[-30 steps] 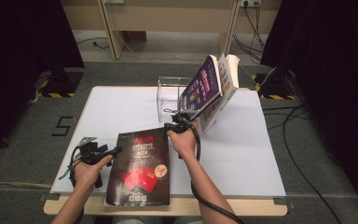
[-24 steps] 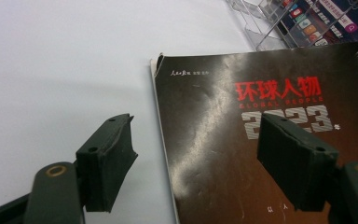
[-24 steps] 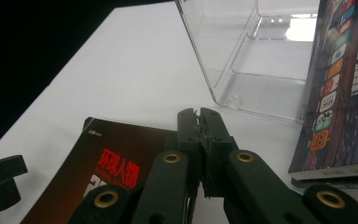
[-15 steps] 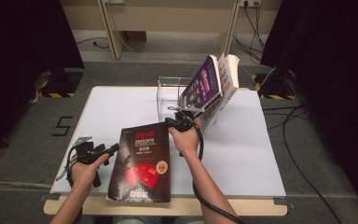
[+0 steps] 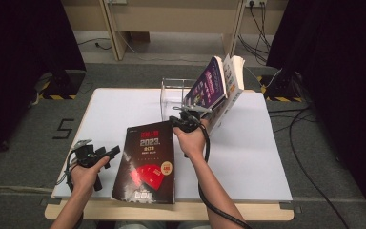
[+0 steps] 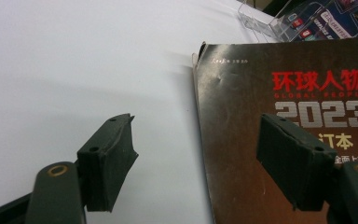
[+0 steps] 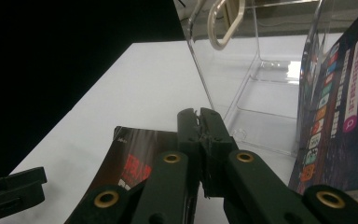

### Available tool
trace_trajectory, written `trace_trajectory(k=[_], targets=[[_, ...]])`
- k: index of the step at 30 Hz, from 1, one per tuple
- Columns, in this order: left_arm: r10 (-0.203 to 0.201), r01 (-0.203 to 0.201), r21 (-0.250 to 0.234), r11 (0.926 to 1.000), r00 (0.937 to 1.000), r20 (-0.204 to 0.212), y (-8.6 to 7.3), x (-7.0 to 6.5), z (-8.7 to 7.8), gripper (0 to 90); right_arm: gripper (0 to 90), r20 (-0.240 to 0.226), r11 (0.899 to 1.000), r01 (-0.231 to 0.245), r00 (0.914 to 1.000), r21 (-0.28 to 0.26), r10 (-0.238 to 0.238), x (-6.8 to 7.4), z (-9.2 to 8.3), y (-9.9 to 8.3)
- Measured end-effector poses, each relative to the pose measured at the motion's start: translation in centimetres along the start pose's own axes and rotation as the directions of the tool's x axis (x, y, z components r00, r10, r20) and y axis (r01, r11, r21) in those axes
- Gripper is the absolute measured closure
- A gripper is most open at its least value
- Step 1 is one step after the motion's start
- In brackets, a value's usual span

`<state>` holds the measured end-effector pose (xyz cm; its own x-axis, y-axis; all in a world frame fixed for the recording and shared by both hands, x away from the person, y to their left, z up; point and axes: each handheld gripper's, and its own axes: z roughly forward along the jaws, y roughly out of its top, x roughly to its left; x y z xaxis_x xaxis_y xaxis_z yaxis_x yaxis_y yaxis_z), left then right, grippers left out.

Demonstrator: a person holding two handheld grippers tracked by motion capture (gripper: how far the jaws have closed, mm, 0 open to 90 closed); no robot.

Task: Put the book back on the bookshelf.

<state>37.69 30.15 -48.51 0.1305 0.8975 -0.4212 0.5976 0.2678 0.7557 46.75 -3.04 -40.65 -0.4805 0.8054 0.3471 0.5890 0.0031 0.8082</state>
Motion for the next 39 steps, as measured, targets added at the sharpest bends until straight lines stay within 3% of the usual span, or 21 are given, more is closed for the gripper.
trace_trajectory(k=[15, 39], targets=[[-0.012, 0.012, -0.002, 0.9999, 0.9999, -0.001, 0.0, 0.2, 0.0, 26.4, 88.6, -0.007, 0.994, 0.043, 0.999, -0.101, -0.044, 1.7, -3.1, 3.3], [-0.017, 0.017, 0.003, 0.9998, 0.9998, 0.003, 0.0, 0.2, 0.2, 26.5, 88.6, 0.05, 0.964, 0.058, 0.9976, -0.26, -0.047, 1.3, -8.0, 7.2]])
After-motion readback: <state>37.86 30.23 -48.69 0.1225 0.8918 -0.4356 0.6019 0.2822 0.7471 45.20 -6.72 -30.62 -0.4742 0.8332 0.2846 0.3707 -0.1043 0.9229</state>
